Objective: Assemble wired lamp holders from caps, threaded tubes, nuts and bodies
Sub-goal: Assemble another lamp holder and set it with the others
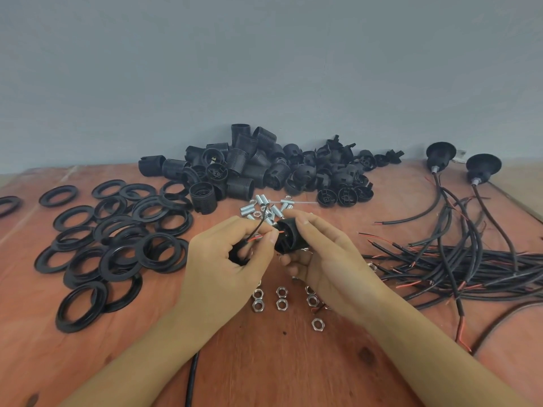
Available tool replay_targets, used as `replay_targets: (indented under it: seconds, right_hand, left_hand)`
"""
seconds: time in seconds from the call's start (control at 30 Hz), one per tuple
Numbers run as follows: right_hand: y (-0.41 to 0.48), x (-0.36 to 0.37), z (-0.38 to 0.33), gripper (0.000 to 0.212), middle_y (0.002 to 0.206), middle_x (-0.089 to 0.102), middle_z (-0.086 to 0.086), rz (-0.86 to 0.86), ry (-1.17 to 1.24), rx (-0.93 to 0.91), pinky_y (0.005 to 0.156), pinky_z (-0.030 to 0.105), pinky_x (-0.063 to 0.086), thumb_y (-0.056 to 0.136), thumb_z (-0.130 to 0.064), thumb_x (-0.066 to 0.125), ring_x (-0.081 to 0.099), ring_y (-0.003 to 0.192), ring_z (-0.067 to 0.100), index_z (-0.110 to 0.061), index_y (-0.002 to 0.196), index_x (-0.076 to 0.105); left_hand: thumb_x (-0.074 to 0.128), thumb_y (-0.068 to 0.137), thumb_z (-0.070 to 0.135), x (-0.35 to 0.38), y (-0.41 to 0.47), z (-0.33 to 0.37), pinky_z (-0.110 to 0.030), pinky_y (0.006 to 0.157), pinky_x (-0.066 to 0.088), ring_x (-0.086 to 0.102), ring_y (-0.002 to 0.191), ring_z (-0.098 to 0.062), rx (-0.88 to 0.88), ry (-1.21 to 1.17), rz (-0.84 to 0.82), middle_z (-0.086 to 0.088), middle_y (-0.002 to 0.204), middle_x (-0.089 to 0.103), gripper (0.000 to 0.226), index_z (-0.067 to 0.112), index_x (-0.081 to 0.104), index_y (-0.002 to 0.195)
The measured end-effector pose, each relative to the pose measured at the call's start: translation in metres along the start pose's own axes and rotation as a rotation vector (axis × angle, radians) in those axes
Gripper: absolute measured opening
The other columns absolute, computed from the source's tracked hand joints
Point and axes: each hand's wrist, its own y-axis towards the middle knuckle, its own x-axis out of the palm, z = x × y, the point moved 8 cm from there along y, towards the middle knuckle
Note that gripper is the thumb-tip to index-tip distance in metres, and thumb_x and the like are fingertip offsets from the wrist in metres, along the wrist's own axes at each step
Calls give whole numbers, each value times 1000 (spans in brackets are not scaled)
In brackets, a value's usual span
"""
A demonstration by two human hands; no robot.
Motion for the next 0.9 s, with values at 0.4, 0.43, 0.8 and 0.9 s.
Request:
replay_targets:
  seconds: [0.4,0.43,0.8,0.9]
  right_hand:
    - [-5,-5,-19,31,84,69,3,146,-246,-353,67,34,59,82,-32,67,68,70,20,-16,108,64]
    - [-6,-5,-20,33,82,69,0,157,-258,-372,66,36,60,81,-32,67,69,70,20,-14,109,63]
    - [-12,-1,-26,30,81,68,-3,189,-332,-457,66,39,58,82,-26,69,68,67,20,-11,107,62]
    - [-11,1,-26,30,81,69,-5,179,-324,-451,67,31,59,82,-27,68,69,68,19,-11,107,61]
  left_hand:
    - [64,89,16,5,-5,-5,-9,57,39,56,58,-3,-43,-26,-13,16,63,57,7,13,67,84]
    - [63,89,16,7,-6,-7,-7,57,37,54,56,0,-62,-37,-17,18,60,55,7,13,66,84]
    - [64,88,12,8,-10,-4,-14,62,50,66,68,-1,-50,-37,9,12,75,69,7,9,70,86]
    - [63,90,14,7,-10,-6,-21,57,51,66,63,-7,-81,-69,18,10,71,69,8,10,68,85]
